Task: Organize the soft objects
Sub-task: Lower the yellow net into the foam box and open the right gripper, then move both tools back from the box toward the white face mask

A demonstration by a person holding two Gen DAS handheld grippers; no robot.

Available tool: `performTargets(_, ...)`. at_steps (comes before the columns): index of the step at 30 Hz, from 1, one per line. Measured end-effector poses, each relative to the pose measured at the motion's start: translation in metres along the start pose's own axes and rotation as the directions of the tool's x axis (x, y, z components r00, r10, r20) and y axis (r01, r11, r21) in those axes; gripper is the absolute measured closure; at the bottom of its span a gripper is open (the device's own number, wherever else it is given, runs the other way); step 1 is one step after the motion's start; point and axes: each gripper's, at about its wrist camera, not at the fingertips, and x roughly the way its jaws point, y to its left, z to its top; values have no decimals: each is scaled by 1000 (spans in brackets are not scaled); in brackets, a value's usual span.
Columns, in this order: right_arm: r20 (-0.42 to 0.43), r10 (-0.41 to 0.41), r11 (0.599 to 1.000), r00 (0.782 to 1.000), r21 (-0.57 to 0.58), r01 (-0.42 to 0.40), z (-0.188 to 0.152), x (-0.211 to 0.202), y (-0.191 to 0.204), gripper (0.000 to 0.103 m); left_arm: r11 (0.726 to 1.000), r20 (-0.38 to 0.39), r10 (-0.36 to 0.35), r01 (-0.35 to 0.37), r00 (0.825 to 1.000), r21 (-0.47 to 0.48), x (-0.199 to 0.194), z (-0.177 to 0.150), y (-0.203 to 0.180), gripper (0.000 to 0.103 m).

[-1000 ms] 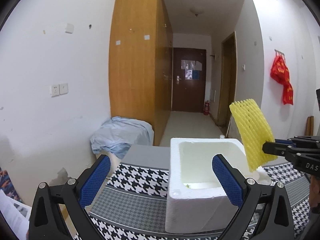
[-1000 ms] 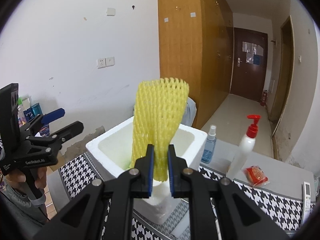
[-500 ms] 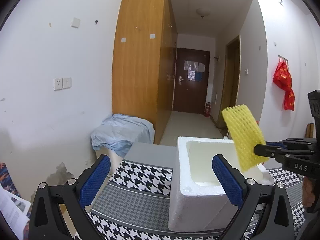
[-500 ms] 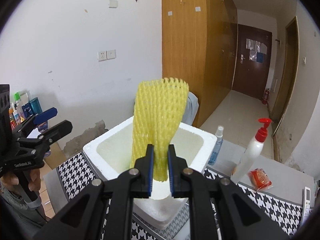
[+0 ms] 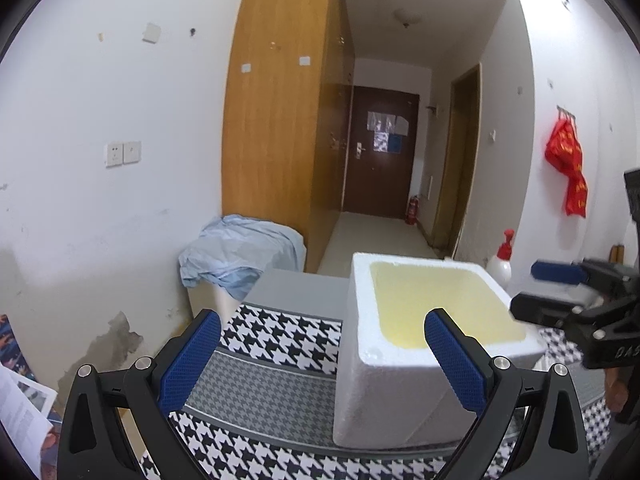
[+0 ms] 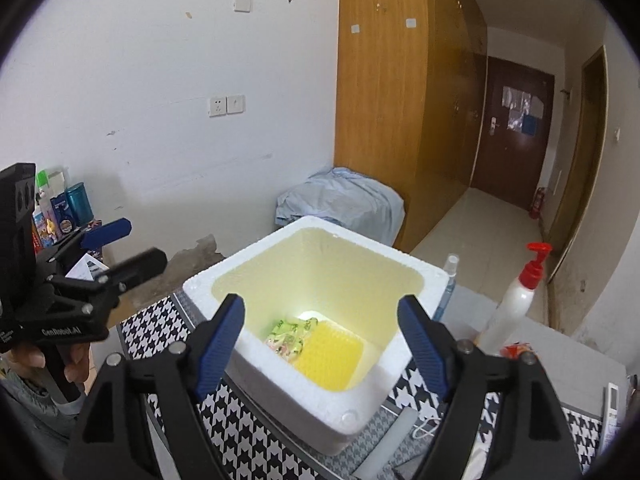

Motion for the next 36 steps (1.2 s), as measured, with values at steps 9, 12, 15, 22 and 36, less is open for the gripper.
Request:
performTargets(9, 70, -31, 999, 997, 18, 30, -6, -38, 0, 4, 999, 23, -50, 49, 998, 13, -23, -3, -15, 1)
performTargets(12, 97, -44, 999, 994, 14, 42, -10, -53, -1, 0, 998, 48, -65, 64, 997, 18, -33, -4, -22, 1)
performTargets(15, 118, -58, 998, 991, 5, 58, -15, -64, 0, 0, 997, 62, -83, 82, 995, 17, -40, -4, -28, 1)
performTargets(22, 169, -49, 999, 984, 11, 48, -33, -83, 3, 0, 993, 106, -117, 114, 987, 35, -55, -11, -43, 1)
performTargets(36, 200, -190, 981, 961, 86, 176, -72, -96, 1, 0, 983, 129, -173, 165, 976, 75, -60, -32, -79, 1)
